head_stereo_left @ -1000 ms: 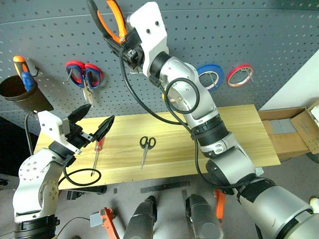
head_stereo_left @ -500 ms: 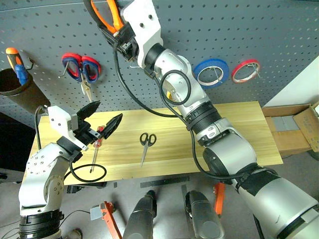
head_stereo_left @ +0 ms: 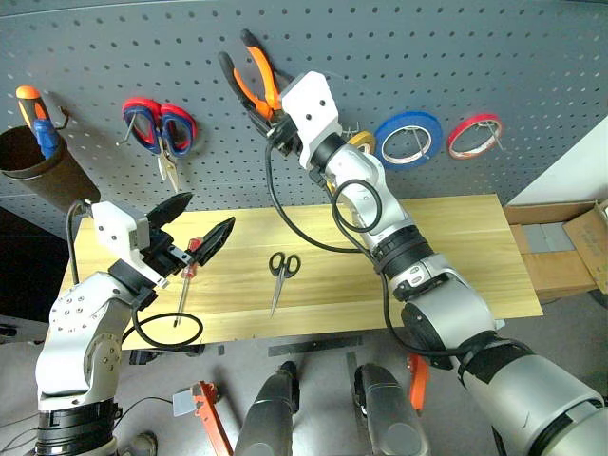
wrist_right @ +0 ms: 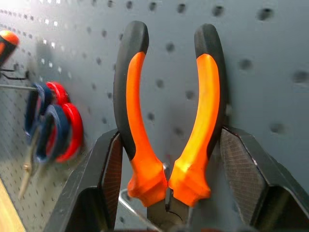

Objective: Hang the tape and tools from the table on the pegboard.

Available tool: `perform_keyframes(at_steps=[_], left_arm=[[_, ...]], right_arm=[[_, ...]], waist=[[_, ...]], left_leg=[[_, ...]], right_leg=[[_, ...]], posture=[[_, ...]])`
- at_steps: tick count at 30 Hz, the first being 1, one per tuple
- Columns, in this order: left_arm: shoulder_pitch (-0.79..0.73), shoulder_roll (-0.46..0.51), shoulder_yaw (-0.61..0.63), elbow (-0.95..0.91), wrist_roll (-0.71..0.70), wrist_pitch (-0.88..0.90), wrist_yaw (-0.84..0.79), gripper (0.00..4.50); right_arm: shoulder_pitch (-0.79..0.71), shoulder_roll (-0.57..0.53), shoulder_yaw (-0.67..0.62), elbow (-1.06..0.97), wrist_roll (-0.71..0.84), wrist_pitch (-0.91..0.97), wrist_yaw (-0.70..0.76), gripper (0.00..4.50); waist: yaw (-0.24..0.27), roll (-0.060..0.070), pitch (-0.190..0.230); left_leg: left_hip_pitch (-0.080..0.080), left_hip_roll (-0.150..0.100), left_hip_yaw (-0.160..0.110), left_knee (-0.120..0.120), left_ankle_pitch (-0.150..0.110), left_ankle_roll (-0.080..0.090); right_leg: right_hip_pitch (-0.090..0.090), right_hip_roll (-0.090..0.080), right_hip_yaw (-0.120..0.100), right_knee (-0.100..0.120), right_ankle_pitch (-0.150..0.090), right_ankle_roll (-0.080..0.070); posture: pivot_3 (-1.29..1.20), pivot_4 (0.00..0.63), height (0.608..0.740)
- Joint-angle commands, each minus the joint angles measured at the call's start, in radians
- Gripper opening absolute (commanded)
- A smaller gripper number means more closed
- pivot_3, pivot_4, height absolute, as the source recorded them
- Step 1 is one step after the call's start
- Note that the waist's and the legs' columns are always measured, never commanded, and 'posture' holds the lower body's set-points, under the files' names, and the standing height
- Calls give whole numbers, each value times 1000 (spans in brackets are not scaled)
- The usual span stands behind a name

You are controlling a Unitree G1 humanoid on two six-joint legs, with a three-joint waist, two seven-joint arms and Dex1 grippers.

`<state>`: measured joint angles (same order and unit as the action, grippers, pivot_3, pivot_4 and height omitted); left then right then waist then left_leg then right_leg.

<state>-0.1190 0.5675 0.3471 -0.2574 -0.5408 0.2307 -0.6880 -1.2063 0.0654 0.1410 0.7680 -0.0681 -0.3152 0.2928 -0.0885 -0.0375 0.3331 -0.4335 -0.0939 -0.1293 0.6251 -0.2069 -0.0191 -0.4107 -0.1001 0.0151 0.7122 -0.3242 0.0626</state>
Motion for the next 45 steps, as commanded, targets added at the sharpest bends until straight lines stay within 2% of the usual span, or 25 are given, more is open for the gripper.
perform_keyframes(at_steps=[1, 5, 7, 11, 17, 23, 28, 34, 37, 40, 45], left_arm=[[-7, 2, 3, -5, 6, -25, -3, 4500], [-18, -1, -3, 8, 12, -31, -3, 4500], [-22, -1, -4, 15, 15, -33, -4, 4500], [-23, 1, -10, 25, 27, -34, 5, 4500], [-8, 1, -16, 24, 59, -14, 50, 4500], [51, 27, -56, -27, 135, 166, 172, 4500], [92, 21, -113, -136, 108, 321, 203, 4500], [64, -31, -235, -217, 169, 504, 340, 4500], [37, -51, -291, -225, 202, 625, 409, 4500], [8, -105, -428, -188, 258, 745, 481, 4500], [-19, -182, -484, -136, 301, 811, 533, 4500]], right_arm=[[-2, 12, 3, -88, 1, 23, -3, 2631], [26, 12, 5, -125, 8, 77, 17, 2631], [41, 12, -4, -157, 21, 101, 20, 3358], [71, 1, -3, -245, 31, 194, 37, 4452], [168, -63, -6, -575, 91, 485, 138, 4452], [268, -250, -119, -1011, 474, 1052, 331, 4452], [347, -399, -203, -1193, 737, 1318, 410, 4452], [474, -592, -224, -1330, 942, 1483, 492, 4452], [516, -647, -218, -1369, 1007, 1504, 505, 4452], [583, -703, -177, -1397, 989, 1474, 521, 4452], [605, -723, -155, -1391, 988, 1453, 507, 4452]], waist=[[0, 0, 0], [1, 0, 0], [1, 0, 0], [1, 0, 0], [2, 0, 0], [1, 0, 0], [2, 0, 1], [7, 0, 4], [4, -2, 10], [6, -4, 15], [5, -7, 22]], left_leg=[[0, 0, 0, 0, 0, 0], [0, 0, 0, 0, 0, 0], [0, 0, 0, 0, 0, 0], [0, 0, 0, 0, 0, 0], [0, 0, 0, 0, 0, 0], [-1, 0, -1, 0, -1, 1], [-2, 1, -2, -1, -3, 4], [-2, 1, -1, -1, -5, 6], [-2, 1, 0, 0, -6, 8], [-2, 1, 0, 0, -6, 8], [-3, 1, 4, 1, -7, 9]], right_leg=[[0, 0, 0, 0, 0, 0], [0, 0, 0, 0, 0, 0], [0, 0, 0, 0, 0, 0], [0, 0, 0, -1, 0, 0], [0, 0, 0, -1, 0, 0], [1, 0, 1, -5, 0, 0], [2, 0, 1, -7, 0, 0], [6, -1, 1, -14, 1, 0], [6, -1, 1, -15, 1, 0], [6, -1, 0, -14, 1, 0], [5, -1, -1, -15, 2, 2]], posture=[[-19, 379, 740], [-25, 377, 740], [-29, 374, 740], [-35, 370, 740], [-44, 366, 740], [-62, 372, 740], [-78, 388, 740], [-88, 397, 740], [-98, 403, 740], [-102, 404, 740], [-111, 406, 740]])
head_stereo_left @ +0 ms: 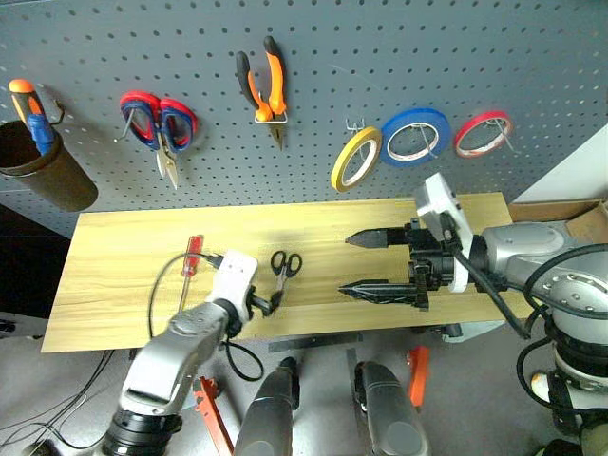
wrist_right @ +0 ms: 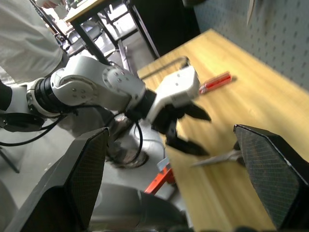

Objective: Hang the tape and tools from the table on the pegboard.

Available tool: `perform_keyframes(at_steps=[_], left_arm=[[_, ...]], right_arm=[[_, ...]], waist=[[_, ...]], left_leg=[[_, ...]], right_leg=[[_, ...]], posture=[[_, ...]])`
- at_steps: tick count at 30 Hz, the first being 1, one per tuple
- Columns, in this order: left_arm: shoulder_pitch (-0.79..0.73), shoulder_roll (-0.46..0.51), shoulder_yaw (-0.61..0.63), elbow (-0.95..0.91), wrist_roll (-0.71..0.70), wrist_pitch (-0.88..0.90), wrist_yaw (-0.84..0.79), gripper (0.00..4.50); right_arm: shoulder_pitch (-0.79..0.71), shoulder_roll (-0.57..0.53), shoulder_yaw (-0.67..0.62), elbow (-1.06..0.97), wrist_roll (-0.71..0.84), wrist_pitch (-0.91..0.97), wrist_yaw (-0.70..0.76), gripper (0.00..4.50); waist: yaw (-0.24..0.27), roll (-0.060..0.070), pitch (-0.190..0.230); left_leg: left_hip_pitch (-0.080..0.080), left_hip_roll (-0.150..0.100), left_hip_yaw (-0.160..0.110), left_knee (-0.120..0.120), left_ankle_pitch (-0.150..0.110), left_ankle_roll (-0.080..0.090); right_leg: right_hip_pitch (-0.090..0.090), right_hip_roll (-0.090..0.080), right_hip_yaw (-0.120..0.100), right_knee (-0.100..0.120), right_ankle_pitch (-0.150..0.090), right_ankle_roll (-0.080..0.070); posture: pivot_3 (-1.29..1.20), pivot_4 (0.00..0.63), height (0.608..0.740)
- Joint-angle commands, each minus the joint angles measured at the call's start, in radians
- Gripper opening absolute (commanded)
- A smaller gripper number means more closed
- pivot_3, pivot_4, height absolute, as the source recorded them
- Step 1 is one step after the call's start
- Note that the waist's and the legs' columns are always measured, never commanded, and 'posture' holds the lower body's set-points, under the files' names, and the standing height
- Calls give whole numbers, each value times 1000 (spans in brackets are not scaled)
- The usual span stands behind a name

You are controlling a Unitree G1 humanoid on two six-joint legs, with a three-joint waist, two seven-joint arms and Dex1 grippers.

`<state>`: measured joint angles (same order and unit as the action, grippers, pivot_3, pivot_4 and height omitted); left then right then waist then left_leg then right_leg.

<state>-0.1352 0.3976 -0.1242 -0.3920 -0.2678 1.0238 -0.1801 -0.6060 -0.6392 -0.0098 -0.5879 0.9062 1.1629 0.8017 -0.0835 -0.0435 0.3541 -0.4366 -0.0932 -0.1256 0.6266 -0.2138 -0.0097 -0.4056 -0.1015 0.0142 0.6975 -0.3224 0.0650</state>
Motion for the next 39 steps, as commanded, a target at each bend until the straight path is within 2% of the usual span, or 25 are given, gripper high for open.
perform_keyframes(at_steps=[1, 11, 19, 23, 29, 33, 34, 39], left_arm=[[-6, -30, -16, 17, 31, 31, 32, 4500], [-72, -89, -25, 179, 93, -17, 47, 4500], [-92, -92, -39, 246, 124, -55, 17, 4500], [-96, -90, -43, 255, 140, -71, 7, 3700], [-89, -92, -34, 259, 156, -79, -2, 1650], [-88, -93, -28, 261, 164, -85, -5, 277], [-88, -94, -27, 261, 164, -87, -6, 114], [-88, -99, -19, 263, 168, -101, -5, 117]], right_arm=[[10, -27, 2, -38, 11, -27, 0, 4452], [30, -65, 65, -63, -26, -96, 7, 4452], [37, -80, 88, -61, -56, -163, 40, 4452], [39, -175, 190, -15, -261, -340, 128, 4500], [39, -226, 240, 89, -437, -555, 225, 4500], [47, -222, 254, 116, -492, -620, 261, 4500], [50, -220, 255, 115, -496, -624, 266, 4500], [58, -210, 249, 108, -504, -624, 275, 4500]], waist=[[1, -1, 2], [3, -2, 4], [4, -2, 4], [4, -2, 4], [4, -2, 4], [4, -2, 4], [4, -2, 4], [4, -2, 4]], left_leg=[[0, 0, 0, 0, 0, 0], [0, 0, 0, 2, 0, 0], [0, 0, 1, 2, 0, 0], [0, 0, 1, 3, 0, 0], [0, 0, 1, 3, 0, 0], [0, 0, 1, 3, 0, 0], [0, 0, 1, 3, 0, -1], [0, 0, 1, 3, 0, 0]], right_leg=[[0, 0, 0, 0, 0, 0], [0, 0, 0, 0, 0, 1], [1, 0, 0, 0, 1, 1], [1, 0, -1, 0, 1, 2], [1, 0, -1, 0, 1, 2], [1, 0, -1, 0, 1, 2], [1, 0, -1, 0, 1, 2], [1, -1, -1, 0, 1, 2]], posture=[[-114, 407, 740], [-134, 408, 740], [-149, 403, 740], [-145, 399, 740], [-145, 394, 740], [-142, 390, 740], [-142, 390, 740], [-145, 386, 740]])
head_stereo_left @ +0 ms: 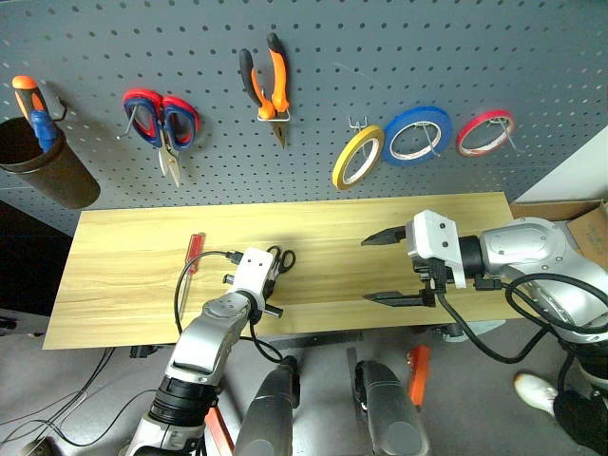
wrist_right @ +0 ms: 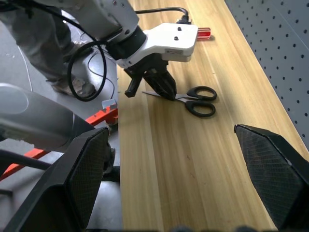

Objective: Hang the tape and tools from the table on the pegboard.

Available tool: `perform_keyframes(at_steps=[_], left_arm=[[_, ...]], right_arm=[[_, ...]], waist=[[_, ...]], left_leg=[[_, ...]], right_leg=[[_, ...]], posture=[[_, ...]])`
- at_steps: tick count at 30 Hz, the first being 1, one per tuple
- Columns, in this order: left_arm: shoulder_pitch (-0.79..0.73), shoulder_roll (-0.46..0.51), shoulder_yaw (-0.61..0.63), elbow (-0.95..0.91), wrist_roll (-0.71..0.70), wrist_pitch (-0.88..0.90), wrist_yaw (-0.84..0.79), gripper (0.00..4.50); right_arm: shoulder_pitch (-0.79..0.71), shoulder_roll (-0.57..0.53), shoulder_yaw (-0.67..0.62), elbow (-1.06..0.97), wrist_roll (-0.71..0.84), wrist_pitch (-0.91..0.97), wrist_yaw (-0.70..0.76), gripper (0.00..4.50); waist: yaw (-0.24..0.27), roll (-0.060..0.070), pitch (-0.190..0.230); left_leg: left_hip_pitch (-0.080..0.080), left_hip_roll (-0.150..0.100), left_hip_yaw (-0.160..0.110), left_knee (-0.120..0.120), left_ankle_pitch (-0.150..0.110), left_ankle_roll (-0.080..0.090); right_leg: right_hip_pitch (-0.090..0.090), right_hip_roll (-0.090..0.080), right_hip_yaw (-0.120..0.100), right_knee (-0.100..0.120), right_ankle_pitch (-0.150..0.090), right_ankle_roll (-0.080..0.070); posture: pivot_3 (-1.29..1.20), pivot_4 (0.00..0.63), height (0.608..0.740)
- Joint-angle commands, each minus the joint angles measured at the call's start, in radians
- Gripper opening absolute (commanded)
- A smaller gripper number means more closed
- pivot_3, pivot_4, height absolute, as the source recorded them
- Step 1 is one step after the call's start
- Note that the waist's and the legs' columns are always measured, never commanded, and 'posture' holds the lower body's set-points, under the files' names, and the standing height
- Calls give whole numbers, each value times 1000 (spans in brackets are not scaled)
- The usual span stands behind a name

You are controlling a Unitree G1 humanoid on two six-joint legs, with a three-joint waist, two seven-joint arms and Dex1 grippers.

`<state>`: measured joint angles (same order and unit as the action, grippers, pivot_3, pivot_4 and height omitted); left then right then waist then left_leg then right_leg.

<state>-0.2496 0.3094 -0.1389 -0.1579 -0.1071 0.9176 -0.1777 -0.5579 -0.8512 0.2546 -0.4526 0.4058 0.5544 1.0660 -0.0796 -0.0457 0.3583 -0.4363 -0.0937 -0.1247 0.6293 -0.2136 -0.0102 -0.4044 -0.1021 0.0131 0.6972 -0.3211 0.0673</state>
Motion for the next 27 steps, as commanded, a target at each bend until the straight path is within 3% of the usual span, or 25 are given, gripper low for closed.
perform_keyframes(at_steps=[1, 7, 14, 18, 27], left_arm=[[26, -12, 0, 28, 8, 1, -6, 117], [60, -4, 66, -53, 13, -101, 0, 117], [231, 96, 186, -238, 51, -508, -33, 117], [281, 110, 272, -313, 52, -648, -31, 117], [255, 98, 343, -503, 99, -733, 12, 117]], right_arm=[[10, 3, -17, -28, -4, -14, 11, 4500], [-11, 12, -41, -37, 10, -3, 0, 4500], [-84, 87, -99, -22, 39, 0, -52, 4500], [-119, 122, -108, -1, 27, -21, -64, 4500], [-215, 217, -148, 68, 14, -148, -81, 4500]], waist=[[0, 0, 0], [-2, -1, 0], [-5, -3, 4], [-1, -3, 5], [3, -3, 5]], left_leg=[[0, 0, 0, 0, 0, 0], [0, 0, 0, 0, 0, 0], [0, 1, 0, -1, 0, -1], [-1, 1, 0, -1, 0, -1], [-4, 0, 0, -1, 0, -1]], right_leg=[[0, 0, 0, 0, 0, 0], [0, 0, 0, 0, 0, 0], [-1, -1, -1, -2, 0, -1], [-1, -3, -1, -5, 1, -1], [-1, -4, -6, -9, 3, 1]], posture=[[-149, 384, 740], [-158, 387, 740], [-149, 385, 740], [-135, 381, 740], [-106, 364, 740]])
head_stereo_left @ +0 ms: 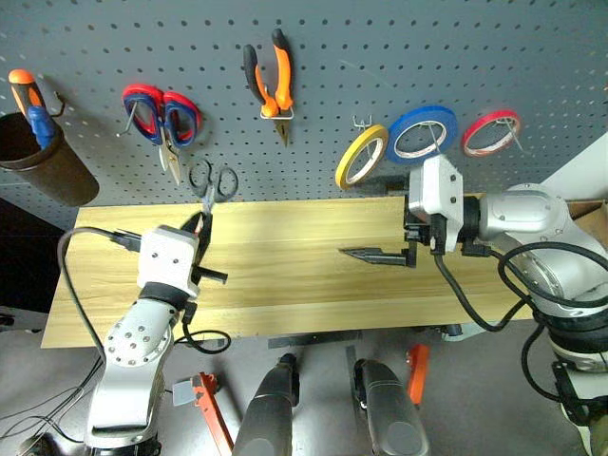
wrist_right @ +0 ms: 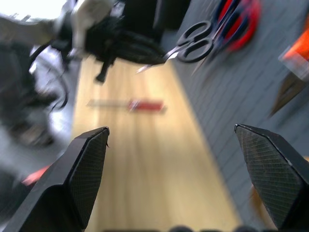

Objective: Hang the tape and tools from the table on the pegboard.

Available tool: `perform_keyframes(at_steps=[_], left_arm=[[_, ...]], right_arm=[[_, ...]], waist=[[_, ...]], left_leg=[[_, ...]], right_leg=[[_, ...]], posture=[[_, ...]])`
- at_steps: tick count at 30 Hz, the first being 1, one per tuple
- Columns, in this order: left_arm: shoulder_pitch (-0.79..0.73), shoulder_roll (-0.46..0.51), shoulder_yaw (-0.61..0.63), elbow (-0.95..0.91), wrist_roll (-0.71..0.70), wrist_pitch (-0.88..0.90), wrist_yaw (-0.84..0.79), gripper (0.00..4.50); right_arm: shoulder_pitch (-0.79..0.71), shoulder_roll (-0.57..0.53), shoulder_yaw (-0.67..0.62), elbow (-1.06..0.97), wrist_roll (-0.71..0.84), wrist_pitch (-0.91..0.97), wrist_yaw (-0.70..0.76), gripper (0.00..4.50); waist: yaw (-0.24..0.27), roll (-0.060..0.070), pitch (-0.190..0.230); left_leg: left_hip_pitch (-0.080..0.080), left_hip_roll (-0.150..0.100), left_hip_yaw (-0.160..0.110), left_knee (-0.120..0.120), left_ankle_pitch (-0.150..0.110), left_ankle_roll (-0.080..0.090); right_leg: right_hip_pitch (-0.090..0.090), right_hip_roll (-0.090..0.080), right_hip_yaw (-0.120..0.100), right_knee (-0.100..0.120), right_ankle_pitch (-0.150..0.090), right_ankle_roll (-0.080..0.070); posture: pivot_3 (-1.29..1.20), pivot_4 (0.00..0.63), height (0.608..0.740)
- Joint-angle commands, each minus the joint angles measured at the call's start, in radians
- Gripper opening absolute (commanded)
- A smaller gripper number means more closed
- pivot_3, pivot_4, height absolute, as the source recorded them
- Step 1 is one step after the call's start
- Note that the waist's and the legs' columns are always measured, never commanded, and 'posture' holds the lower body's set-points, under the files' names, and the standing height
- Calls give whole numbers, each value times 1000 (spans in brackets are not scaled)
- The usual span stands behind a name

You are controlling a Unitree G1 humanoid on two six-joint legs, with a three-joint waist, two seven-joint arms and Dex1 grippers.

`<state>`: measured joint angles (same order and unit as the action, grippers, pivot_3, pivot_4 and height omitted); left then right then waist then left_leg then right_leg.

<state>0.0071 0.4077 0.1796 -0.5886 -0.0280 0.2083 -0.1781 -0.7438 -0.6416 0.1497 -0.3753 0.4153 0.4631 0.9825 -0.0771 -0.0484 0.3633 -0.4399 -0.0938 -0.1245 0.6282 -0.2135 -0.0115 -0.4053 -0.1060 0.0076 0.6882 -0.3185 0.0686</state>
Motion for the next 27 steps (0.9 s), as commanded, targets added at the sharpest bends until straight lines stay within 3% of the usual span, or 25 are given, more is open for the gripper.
perform_keyframes(at_steps=[1, 13, 27], left_arm=[[-7, 0, 31, -78, 21, -20, 13, 117], [-149, -4, 98, -77, -1, 30, 30, 117], [-33, -75, 158, -190, 26, 102, 100, 117]], right_arm=[[-38, 12, -42, -7, 0, -71, 5, 4500], [-104, 1, -76, 21, 37, -22, 7, 4500], [-76, -36, -82, 40, 43, -39, 45, 4500]], waist=[[0, 0, 0], [1, 0, 0], [1, -1, -1]], left_leg=[[0, 0, 0, 0, 0, 0], [0, 0, 0, 1, 0, 0], [0, 0, 0, 2, 0, -1]], right_leg=[[0, 0, 0, 0, 0, 0], [0, 0, -2, 1, 0, 0], [0, 0, -2, 3, 1, 0]], posture=[[-106, 364, 740], [-108, 345, 740], [-85, 305, 740]])
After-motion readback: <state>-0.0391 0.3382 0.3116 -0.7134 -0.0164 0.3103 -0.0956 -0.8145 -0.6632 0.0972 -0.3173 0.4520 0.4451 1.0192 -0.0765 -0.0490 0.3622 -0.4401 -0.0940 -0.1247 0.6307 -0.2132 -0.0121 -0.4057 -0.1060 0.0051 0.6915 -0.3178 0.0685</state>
